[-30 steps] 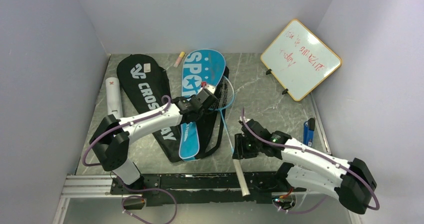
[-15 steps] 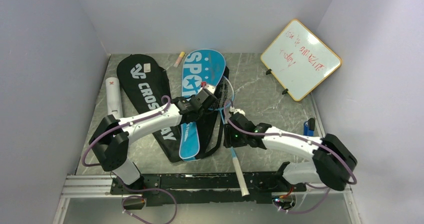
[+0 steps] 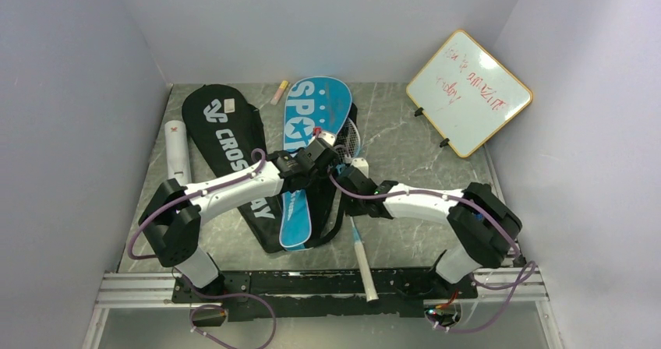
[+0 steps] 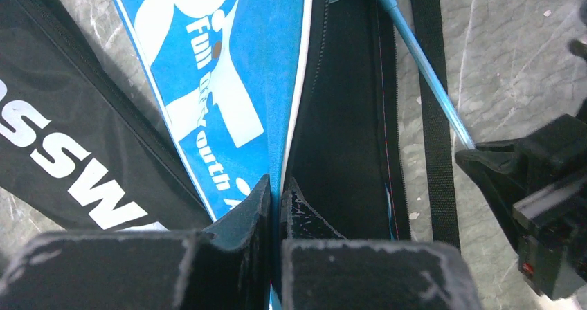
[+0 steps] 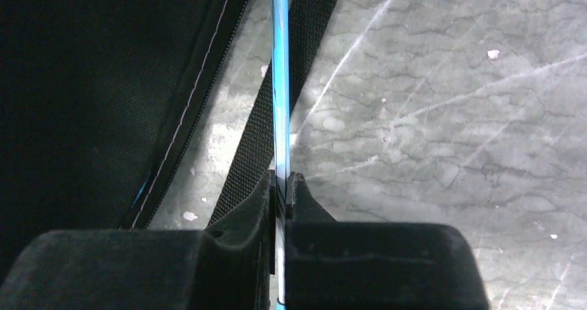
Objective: Pack up the badminton gear
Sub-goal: Place the racket in the racket bag.
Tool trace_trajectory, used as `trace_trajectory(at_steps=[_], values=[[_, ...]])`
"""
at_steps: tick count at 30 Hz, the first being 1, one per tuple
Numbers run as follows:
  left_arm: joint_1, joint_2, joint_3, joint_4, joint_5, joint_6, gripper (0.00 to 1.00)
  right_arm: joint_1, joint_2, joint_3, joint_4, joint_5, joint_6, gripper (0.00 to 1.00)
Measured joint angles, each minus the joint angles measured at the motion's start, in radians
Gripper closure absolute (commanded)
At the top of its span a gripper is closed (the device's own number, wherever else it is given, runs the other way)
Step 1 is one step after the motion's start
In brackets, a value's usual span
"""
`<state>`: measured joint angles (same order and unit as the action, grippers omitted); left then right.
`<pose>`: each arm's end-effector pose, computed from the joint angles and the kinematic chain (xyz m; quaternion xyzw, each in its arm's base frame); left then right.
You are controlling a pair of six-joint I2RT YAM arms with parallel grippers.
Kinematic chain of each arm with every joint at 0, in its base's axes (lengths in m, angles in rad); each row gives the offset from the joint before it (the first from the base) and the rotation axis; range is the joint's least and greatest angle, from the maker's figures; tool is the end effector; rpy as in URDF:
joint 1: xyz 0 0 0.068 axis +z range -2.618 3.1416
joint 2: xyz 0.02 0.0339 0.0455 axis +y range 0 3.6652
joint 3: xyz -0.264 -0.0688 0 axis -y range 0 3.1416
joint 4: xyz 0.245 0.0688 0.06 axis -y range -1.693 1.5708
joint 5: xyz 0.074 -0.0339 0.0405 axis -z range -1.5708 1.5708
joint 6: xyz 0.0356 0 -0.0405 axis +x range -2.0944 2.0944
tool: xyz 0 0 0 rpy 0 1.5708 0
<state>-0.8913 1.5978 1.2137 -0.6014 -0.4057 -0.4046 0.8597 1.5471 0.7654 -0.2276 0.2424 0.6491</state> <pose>0.2219 -0.2523 0.2523 0.1696 0.9242 -0.0167 0.3417 0.1942 0.2124 0.1555 -0.0669 0.9520 0.1037 0.2800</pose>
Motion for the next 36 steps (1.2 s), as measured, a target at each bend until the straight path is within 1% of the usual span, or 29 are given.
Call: trace_trajectory(at_steps=[4, 10, 19, 30, 36], values=[[0.0, 0.0, 0.0, 0.002, 0.002, 0.0, 0.95, 0.003, -0.071, -0.042, -0.018, -0.003, -0.003, 1.0], [0.0, -0.004, 0.0, 0.002, 0.001, 0.001, 0.95, 0.003, -0.265, -0.129, -0.104, -0.04, -0.001, 1.0], [0.0, -0.012, 0.036, -0.01, 0.001, 0.011, 0.95, 0.028, -0.438, -0.17, -0.204, -0.084, 0.024, 1.0], [0.001, -0.031, 0.046, -0.014, 0.002, 0.023, 0.95, 0.1, -0.546, -0.16, -0.319, -0.082, 0.069, 1.0], [0.001, -0.031, 0.047, -0.015, 0.008, 0.024, 0.95, 0.107, -0.59, -0.135, -0.381, -0.049, 0.087, 1.0]])
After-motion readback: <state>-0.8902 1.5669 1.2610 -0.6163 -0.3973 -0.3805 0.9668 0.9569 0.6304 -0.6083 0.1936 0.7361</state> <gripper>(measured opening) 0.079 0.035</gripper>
